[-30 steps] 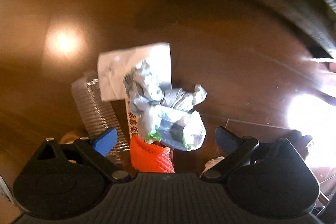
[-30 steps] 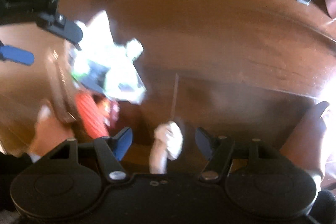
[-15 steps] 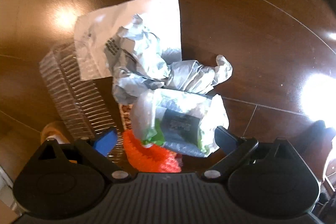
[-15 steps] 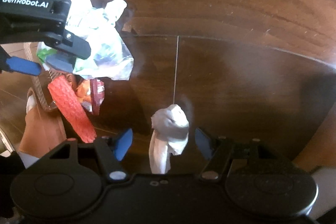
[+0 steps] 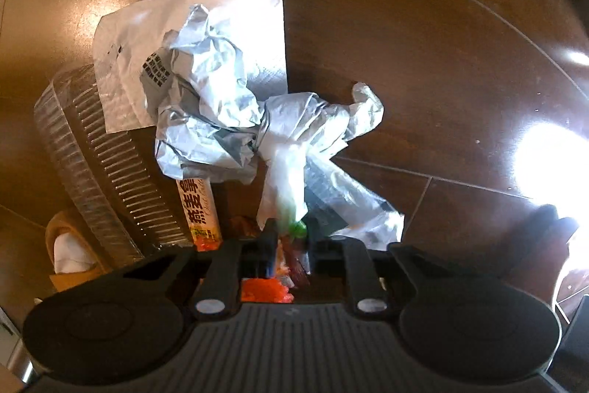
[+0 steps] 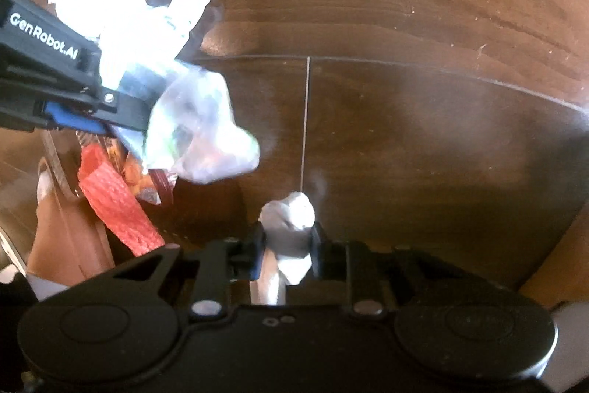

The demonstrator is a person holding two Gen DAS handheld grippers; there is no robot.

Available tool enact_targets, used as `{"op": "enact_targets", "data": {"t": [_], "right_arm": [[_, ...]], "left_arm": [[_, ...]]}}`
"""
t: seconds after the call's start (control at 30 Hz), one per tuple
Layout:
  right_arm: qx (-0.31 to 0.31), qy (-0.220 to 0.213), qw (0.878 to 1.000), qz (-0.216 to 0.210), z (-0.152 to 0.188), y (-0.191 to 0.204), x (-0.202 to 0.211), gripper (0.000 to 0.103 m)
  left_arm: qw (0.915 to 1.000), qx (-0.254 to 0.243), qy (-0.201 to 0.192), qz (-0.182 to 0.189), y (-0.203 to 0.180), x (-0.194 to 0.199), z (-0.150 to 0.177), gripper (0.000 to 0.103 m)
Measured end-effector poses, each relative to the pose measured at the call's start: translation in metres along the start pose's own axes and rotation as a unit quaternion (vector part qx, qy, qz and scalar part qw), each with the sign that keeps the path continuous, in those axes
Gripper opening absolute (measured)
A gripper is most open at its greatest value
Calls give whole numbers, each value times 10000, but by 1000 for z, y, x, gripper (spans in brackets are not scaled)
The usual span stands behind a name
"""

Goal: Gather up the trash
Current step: 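Grasp white plastic bag with left tool while right tool grasps white tissue, then lift plastic bag and tissue and carry both over the green bin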

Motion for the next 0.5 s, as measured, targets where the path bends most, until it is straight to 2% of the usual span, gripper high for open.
{"op": "enact_targets", "data": {"t": [0.2, 0.5], "right_arm": [[6, -255, 9997, 68, -4, 11, 37, 20], [221, -1099, 9935, 181, 6, 39, 138, 20]], "left_arm": [[9998, -111, -188, -11, -1, 29, 6, 13], [9968, -294, -704, 232, 3, 107, 46, 12]]}}
Point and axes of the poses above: each gripper's, at about its wrist camera, not at the fingertips, and x roughly against the way its jaws point, y to its left, z to its underside, the point moved 3 cm from there along -x, roughly the way its jaws point, and after that the axes turned 14 degrees about -z, right-handed, at the moved point
